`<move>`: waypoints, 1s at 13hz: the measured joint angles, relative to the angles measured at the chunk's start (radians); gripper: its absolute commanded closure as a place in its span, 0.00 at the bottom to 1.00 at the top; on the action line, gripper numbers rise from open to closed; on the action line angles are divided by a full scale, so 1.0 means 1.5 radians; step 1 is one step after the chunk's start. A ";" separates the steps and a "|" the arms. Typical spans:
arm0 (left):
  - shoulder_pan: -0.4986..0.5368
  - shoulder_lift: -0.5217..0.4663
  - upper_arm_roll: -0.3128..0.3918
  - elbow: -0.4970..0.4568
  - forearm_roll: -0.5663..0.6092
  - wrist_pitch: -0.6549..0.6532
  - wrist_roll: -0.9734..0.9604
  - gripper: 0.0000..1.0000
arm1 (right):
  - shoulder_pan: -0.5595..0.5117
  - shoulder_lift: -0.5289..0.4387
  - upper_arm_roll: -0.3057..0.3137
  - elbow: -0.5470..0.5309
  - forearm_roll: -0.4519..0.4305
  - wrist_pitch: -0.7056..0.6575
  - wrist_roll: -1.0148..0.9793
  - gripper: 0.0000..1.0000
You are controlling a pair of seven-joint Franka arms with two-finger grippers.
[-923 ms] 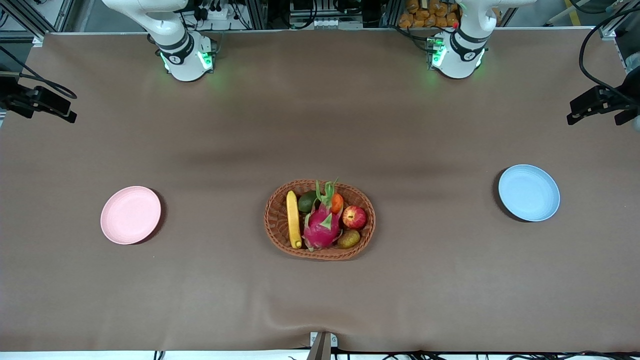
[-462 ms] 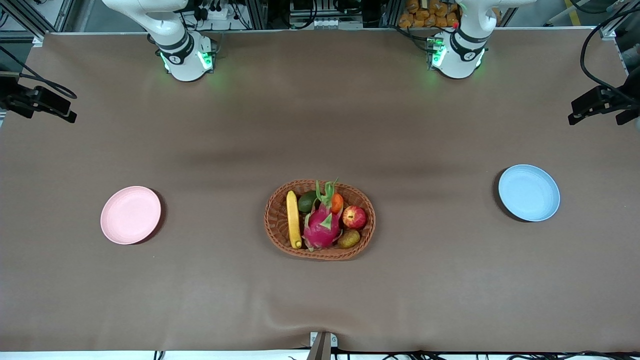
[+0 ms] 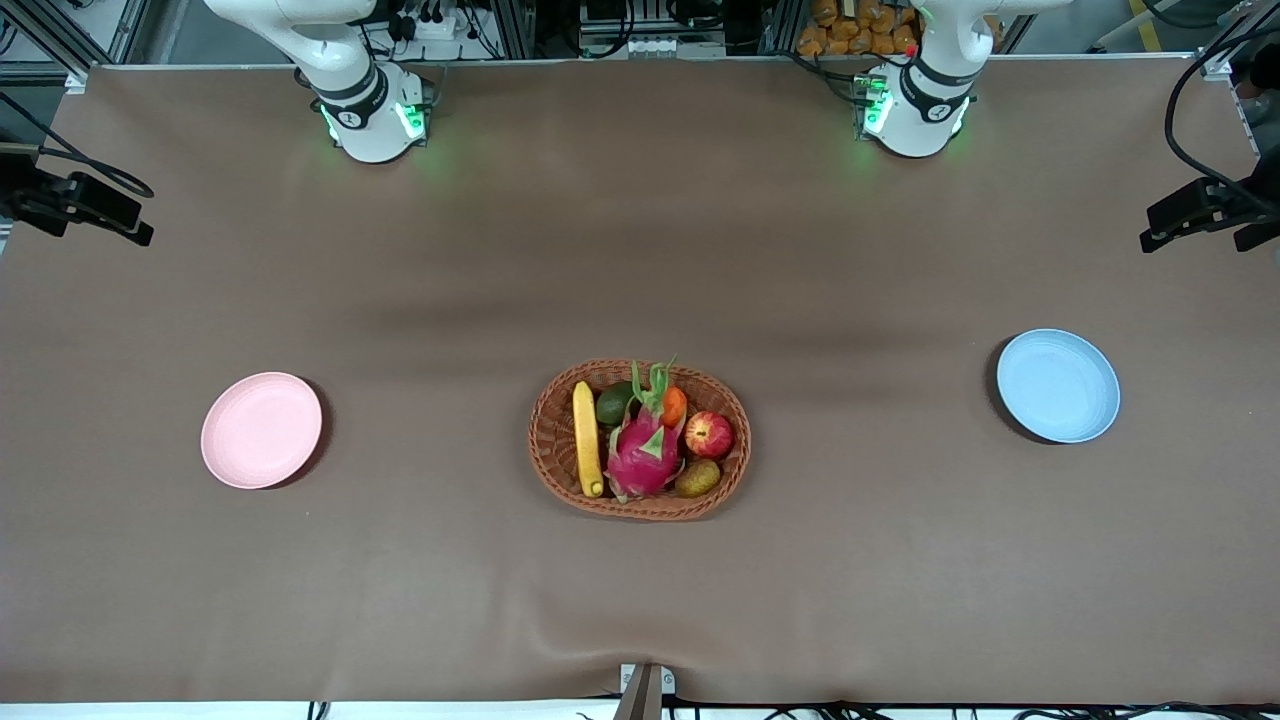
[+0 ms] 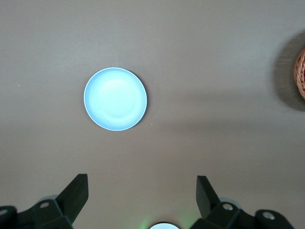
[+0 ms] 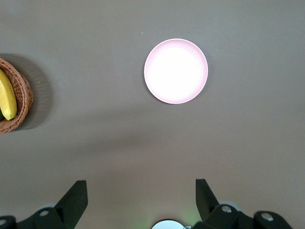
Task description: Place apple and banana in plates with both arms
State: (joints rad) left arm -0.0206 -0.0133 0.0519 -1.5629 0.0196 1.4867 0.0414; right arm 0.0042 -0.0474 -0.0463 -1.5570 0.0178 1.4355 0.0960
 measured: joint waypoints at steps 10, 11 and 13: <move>-0.070 0.151 -0.134 0.027 -0.009 0.052 -0.118 0.00 | 0.000 0.000 -0.001 0.000 0.000 0.000 0.000 0.00; -0.089 0.174 -0.138 0.038 -0.009 0.066 -0.147 0.00 | 0.000 0.000 -0.001 0.000 0.000 0.000 0.000 0.00; -0.127 0.215 -0.139 0.054 -0.009 0.101 -0.191 0.00 | 0.000 0.000 -0.001 0.000 0.000 0.000 0.000 0.00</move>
State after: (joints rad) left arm -0.2116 0.3085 -0.1570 -1.4823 0.0064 1.6380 -0.2444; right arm 0.0040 -0.0474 -0.0475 -1.5566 0.0178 1.4358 0.0960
